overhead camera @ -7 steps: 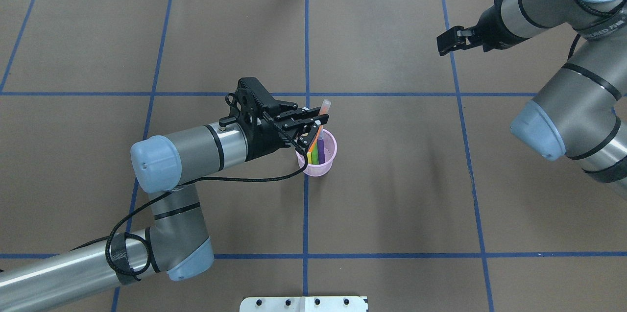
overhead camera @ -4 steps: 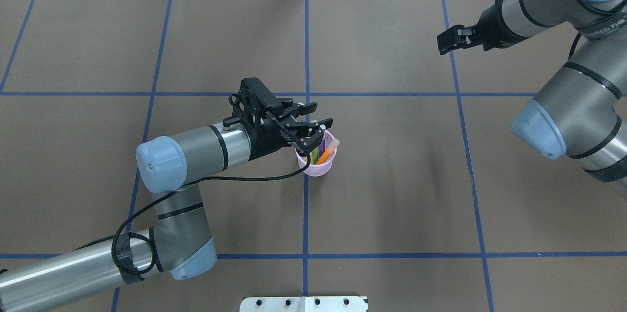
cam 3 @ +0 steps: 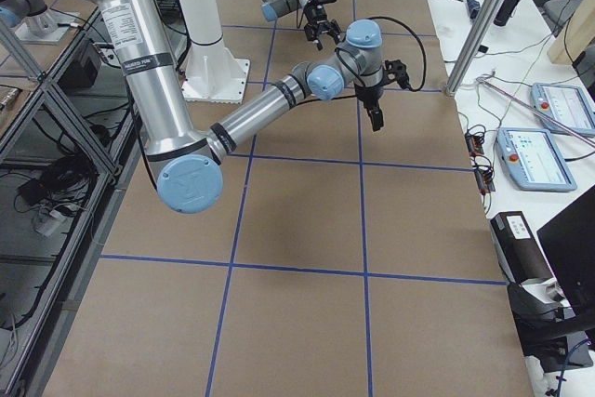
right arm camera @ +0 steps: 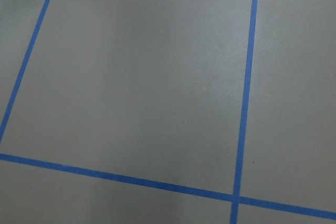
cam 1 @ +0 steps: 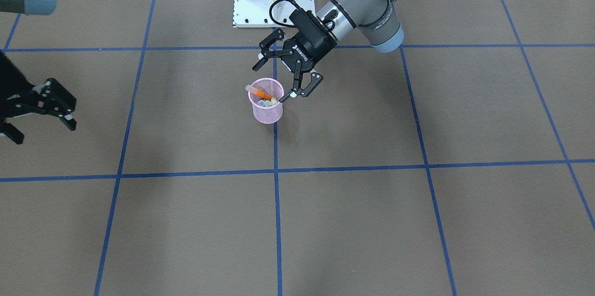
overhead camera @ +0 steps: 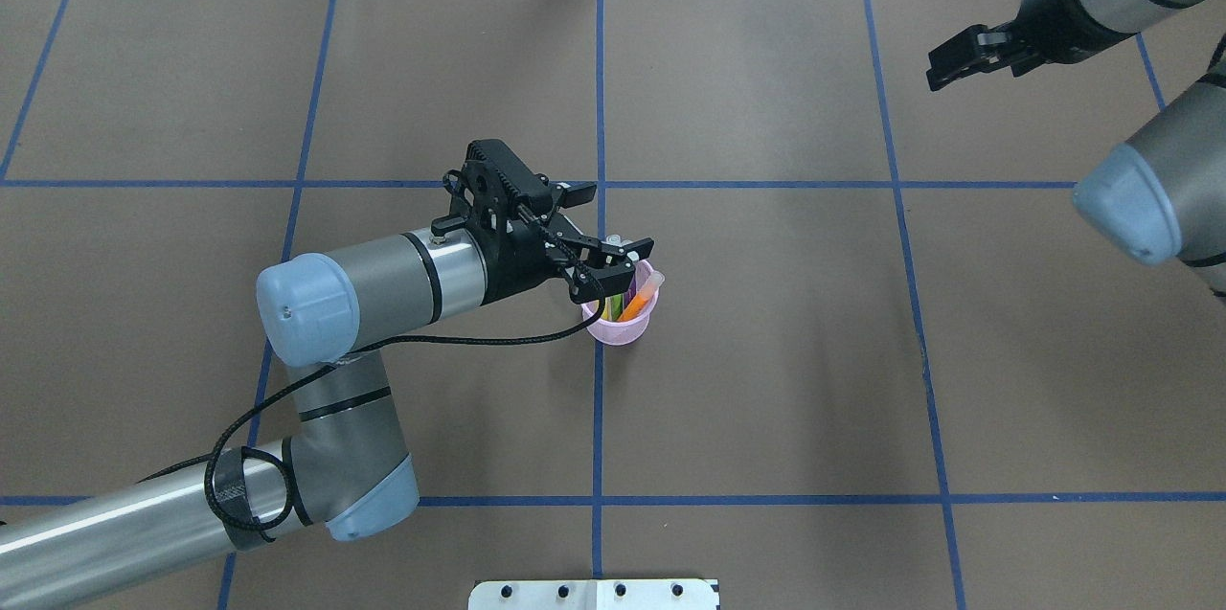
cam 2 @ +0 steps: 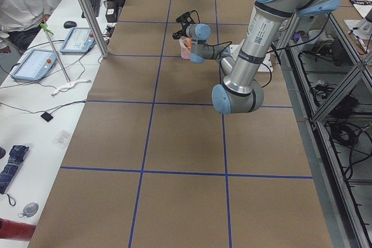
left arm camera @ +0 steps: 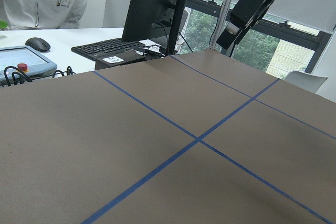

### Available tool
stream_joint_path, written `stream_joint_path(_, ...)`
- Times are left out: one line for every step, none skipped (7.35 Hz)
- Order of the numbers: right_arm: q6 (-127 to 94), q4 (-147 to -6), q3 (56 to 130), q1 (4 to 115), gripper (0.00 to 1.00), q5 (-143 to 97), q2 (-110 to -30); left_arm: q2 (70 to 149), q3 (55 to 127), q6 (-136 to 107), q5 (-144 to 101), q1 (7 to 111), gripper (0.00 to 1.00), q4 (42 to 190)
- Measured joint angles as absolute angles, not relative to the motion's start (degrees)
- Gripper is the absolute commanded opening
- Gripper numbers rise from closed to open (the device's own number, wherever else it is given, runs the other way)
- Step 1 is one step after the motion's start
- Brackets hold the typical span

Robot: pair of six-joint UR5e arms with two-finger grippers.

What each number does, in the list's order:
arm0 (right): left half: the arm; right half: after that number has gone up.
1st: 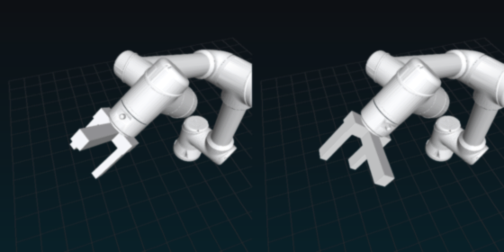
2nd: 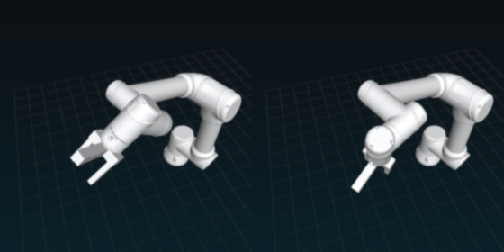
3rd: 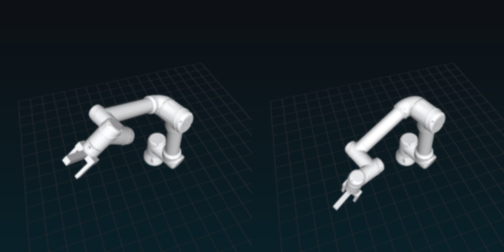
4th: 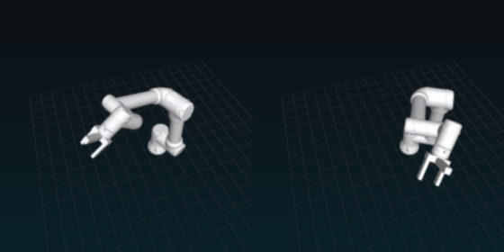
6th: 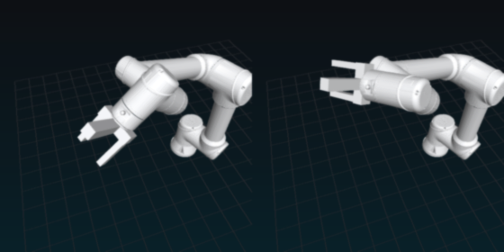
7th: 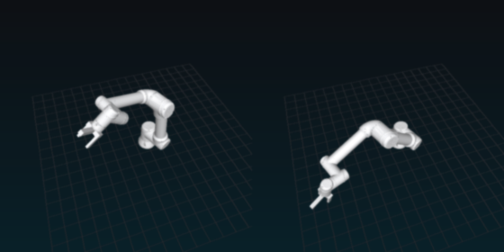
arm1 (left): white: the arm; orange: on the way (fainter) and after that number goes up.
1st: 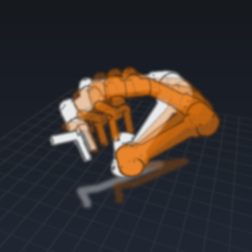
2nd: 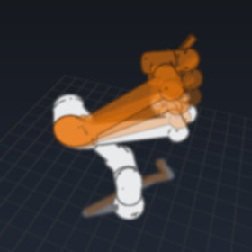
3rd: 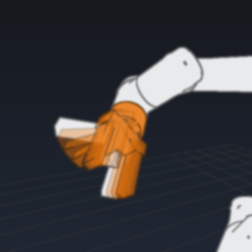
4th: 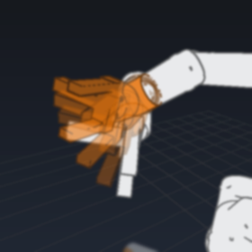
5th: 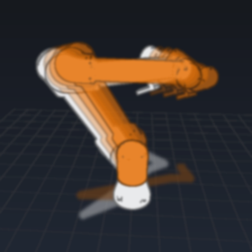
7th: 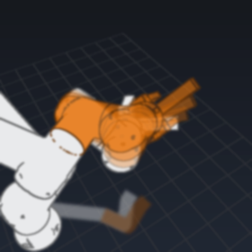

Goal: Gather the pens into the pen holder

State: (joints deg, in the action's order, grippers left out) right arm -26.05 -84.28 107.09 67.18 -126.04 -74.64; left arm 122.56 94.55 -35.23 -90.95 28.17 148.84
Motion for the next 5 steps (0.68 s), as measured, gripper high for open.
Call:
stream_joint_path(-19.95, -84.20, 106.37, 71.00, 1.00, -128.44, -77.81, 122.14, 100.32, -35.05, -94.85, 30.61, 1.00, 136.88)
stream_joint_path(-14.77, -84.21, 105.76, 74.70, 1.00, -130.44, -81.00, 121.96, 105.80, -34.15, -100.01, 33.69, 0.99, 124.06)
stream_joint_path(-10.14, -84.23, 105.32, 77.98, 1.00, -131.82, -84.21, 121.37, 109.78, -31.98, -106.19, 37.34, 0.99, 113.17)
stream_joint_path(-5.82, -84.24, 105.08, 80.82, 1.00, -132.40, -87.52, 119.62, 112.16, -28.49, -112.49, 41.49, 0.99, 105.53)
stream_joint_path(-2.25, -84.21, 104.95, 83.36, 1.00, -132.61, -90.90, 116.56, 113.51, -23.87, -118.93, 46.49, 0.99, 100.75)
